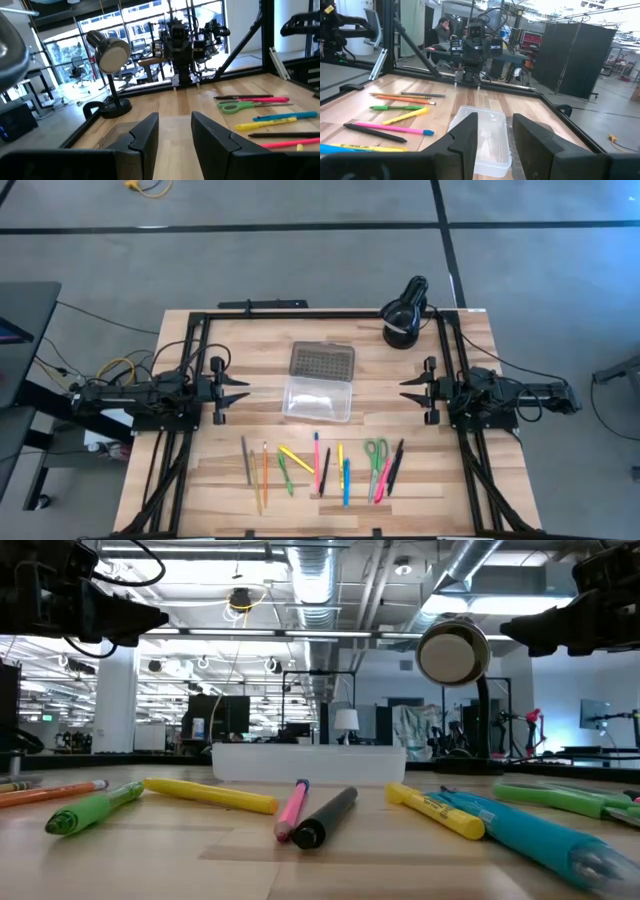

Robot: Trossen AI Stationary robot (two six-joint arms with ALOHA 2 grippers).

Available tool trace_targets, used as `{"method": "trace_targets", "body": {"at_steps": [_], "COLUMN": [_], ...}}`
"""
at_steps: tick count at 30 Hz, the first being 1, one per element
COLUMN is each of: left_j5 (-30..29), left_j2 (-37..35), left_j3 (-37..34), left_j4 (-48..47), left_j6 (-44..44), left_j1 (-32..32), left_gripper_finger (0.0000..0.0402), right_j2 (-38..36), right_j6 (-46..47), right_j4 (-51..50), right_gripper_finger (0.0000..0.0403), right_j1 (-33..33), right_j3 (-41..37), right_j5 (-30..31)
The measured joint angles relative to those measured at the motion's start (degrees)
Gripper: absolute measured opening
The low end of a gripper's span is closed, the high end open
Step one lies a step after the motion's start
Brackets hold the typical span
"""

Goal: Pick & place school supplies into a supply box
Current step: Put the gray pen into the transparent supply box

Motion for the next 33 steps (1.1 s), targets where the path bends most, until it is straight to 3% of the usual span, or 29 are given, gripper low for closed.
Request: {"method": "trace_targets", "body": {"at_steps": [7,19,24,30,33], "left_j5": [0.1,0.3,-0.1,-5.8,-4.4], "left_j2": [0.0,0.0,0.0,0.0,0.0], "left_j3": [0.0,0.0,0.0,0.0,0.0], "left_j4": [0.2,-0.3,-0.4,1.6,5.3], "left_j6": [-2.9,-4.6,-4.5,-5.1,-3.2], "left_j1": [0.0,0.0,0.0,0.0,0.0], "left_gripper_finger": [0.0112,0.0112,0.0112,0.0112,0.0112], "right_j2": [0.0,0.0,0.0,0.0,0.0], "right_j6": [-1.2,25.6,25.9,25.8,25.5], "right_j4": [0.7,8.5,8.6,9.0,10.0], "right_gripper_finger": [0.012,0.012,0.012,0.012,0.012], "right_j1": [0.0,1.2,0.9,-0.7,-1.3], "right_j3": [0.0,0.0,0.0,0.0,0.0], "right_j5": [-0.2,-0.5,0.7,7.6,6.8]}}
